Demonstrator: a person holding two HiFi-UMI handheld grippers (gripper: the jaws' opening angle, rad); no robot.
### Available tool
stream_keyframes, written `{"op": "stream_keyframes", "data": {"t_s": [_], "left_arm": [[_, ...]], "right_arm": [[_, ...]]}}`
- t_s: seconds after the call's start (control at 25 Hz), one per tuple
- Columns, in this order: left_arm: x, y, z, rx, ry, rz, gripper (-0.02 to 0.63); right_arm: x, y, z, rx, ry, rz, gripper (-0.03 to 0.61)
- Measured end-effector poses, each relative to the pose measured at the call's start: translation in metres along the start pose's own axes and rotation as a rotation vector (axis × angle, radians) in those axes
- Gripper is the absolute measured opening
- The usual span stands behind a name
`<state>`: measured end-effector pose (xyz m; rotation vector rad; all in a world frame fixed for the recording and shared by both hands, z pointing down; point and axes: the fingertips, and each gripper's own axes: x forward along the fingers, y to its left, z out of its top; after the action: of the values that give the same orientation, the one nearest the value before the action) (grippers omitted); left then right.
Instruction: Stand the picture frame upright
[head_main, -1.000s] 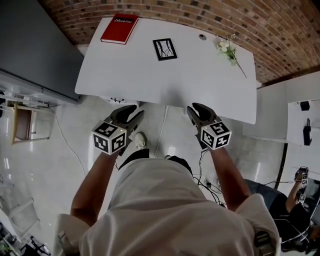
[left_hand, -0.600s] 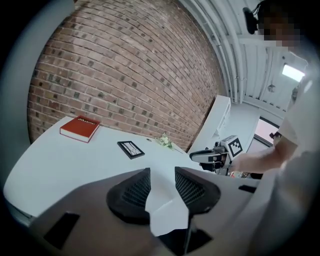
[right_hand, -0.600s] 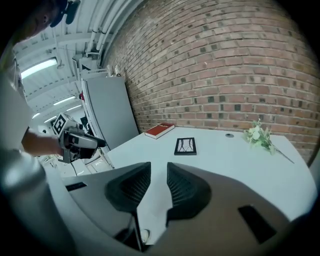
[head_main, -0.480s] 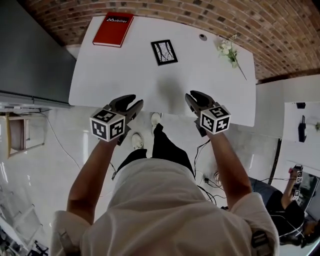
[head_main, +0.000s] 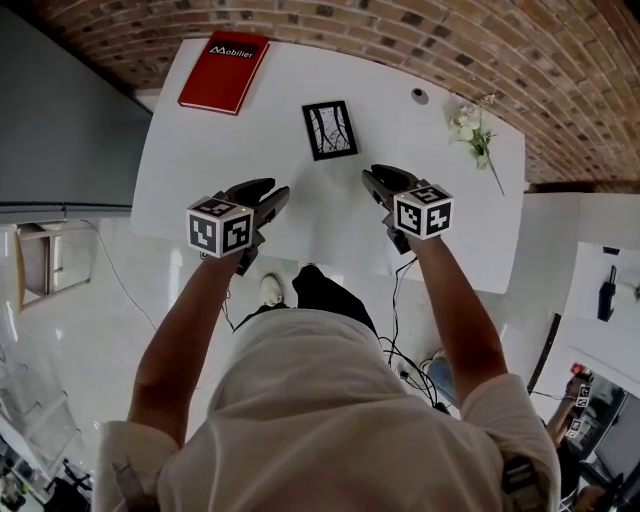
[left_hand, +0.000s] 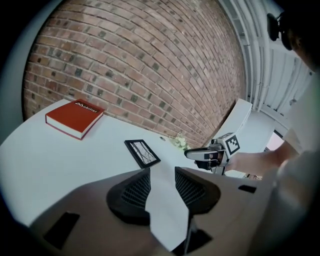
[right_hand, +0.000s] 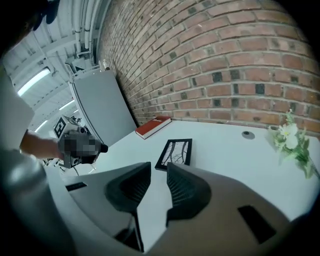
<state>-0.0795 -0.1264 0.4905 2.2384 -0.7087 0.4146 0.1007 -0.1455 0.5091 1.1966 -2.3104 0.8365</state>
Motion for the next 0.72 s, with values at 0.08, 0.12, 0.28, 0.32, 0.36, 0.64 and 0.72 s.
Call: {"op": "stream_keyframes", "data": {"t_s": [0.08,0.12,0.28,0.32,0.36,0.64,0.72], "left_arm": [[0.018,0.008,0.006,-0.025,0.008,0.006,0.150],[0.027,0.012,0.009,-0.034,0.012,0.009,0.150],[0.060,0.027,0.020,-0.066,0.033,0.015,0.150],[0.067,0.031,0.022,-0.075,0.039,0.018,0.150],[0.074,0.035,0.023,-0.083,0.044,0.022,0.150],[0.113,0.058,0.028,-0.120,0.085,0.055,0.149],[0.121,0.064,0.029,-0.132,0.093,0.059,0.149]], "right_arm": [[0.013,-0.015,0.006,-0.001,0.019,0.017,0.104],[0.020,-0.023,0.009,-0.001,0.028,0.026,0.104],[0.047,-0.048,0.016,0.009,0.061,0.061,0.104],[0.054,-0.053,0.017,0.007,0.070,0.070,0.104],[0.060,-0.057,0.019,0.004,0.080,0.079,0.104],[0.101,-0.082,0.026,0.021,0.133,0.128,0.104],[0.110,-0.087,0.025,0.041,0.147,0.143,0.104]]}}
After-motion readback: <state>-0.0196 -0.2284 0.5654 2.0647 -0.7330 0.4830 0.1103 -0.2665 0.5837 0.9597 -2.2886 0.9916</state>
